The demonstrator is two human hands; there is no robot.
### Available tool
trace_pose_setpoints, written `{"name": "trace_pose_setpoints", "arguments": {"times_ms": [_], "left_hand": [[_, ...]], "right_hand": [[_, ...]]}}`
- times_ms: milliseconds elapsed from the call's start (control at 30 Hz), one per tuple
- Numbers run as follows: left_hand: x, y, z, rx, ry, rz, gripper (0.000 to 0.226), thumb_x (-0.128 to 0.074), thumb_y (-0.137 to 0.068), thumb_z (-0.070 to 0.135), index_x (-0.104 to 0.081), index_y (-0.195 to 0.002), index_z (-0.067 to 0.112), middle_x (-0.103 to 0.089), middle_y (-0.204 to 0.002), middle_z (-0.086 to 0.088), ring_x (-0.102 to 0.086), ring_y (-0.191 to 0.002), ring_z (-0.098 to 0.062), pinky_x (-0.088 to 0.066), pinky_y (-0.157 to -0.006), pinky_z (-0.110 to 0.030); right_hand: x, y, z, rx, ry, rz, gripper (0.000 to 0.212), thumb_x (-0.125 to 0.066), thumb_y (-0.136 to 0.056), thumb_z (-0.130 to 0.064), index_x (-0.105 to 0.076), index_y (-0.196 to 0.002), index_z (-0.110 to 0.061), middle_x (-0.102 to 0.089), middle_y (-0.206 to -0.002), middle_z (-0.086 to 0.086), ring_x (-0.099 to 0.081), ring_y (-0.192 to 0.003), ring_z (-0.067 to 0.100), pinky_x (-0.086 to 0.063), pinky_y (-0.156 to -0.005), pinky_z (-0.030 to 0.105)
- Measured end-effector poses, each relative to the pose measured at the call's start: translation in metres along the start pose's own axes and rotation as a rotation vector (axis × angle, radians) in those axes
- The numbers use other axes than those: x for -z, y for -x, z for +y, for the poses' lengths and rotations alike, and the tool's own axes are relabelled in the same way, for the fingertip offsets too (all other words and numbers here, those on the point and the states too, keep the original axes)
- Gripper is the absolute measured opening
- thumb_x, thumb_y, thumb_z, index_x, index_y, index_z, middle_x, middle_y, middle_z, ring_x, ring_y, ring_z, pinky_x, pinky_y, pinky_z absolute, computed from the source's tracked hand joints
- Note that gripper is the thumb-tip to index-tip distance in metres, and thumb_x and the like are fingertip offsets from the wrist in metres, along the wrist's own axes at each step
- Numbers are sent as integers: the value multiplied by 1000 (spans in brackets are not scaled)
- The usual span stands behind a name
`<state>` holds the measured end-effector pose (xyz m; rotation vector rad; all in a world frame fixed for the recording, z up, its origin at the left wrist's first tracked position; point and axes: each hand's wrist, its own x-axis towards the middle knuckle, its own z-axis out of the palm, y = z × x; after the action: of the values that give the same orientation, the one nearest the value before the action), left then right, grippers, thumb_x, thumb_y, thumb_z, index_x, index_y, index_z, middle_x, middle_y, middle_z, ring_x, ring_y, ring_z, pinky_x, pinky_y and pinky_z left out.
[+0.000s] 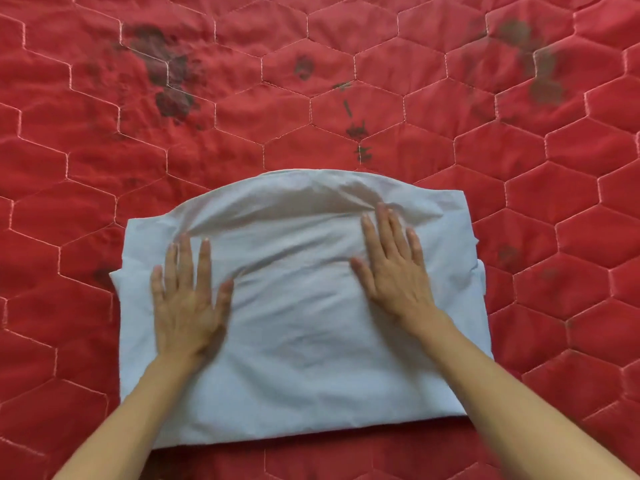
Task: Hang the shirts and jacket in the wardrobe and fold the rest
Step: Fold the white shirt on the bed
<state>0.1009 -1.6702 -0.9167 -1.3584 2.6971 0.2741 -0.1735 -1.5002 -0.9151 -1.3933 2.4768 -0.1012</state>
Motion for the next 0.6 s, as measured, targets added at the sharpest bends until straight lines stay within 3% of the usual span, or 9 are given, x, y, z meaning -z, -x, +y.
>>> {"name": "trace_pose_setpoints", "arguments": {"times_ms": [100, 233, 333, 433, 533, 600], "left_hand": [[2, 26, -14, 35, -14, -38, 72, -20, -99, 53, -2, -160, 17, 8, -167, -7, 5, -154, -25, -4, -123, -54], [5, 53, -17, 116, 2, -26, 76, -23, -98, 54, -7, -159, 13, 2, -167, -13, -1, -154, -30, -2, -122, -53], [11, 80, -14, 374, 120, 31, 76, -30, -99, 54, -12, -158, 10, -4, -164, -22, -8, -151, -37, -4, -119, -55], [24, 106, -12, 710, 316, 54, 74, -50, -98, 48, -18, -154, 11, -25, -154, -27, -28, -138, -51, -27, -110, -62], [42, 123, -11, 801, 428, -15, 67, -58, -94, 49, -33, -146, 15, -49, -138, -25, -49, -122, -49, -42, -95, -54], [51, 129, -12, 825, 544, -44, 55, -63, -91, 49, -48, -131, 14, -62, -118, -18, -57, -109, -42, -42, -85, -47]], "right_hand": [[8, 25, 44, -146, -11, -23, 69, -20, -101, -53, -8, -159, -18, 6, -167, 4, 9, -153, 15, 6, -122, 37], [21, 72, 70, -270, -30, 3, 71, -23, -100, -52, -8, -159, -16, 3, -167, 6, 3, -154, 19, 0, -122, 40], [31, 108, 76, -543, -245, 73, 80, -42, -94, -57, -22, -154, -7, -23, -159, 19, -25, -145, 35, -20, -117, 48], [45, 137, 69, -703, -531, 47, 75, -64, -87, -55, -39, -144, -12, -50, -130, 12, -54, -115, 33, -43, -93, 42], [51, 152, 57, -802, -715, -124, 59, -69, -83, -57, -54, -125, -18, -63, -110, 1, -61, -105, 29, -45, -83, 38], [51, 157, 54, -803, -770, -138, 39, -72, -82, -53, -64, -105, -22, -70, -100, -5, -66, -96, 25, -51, -81, 41]]}}
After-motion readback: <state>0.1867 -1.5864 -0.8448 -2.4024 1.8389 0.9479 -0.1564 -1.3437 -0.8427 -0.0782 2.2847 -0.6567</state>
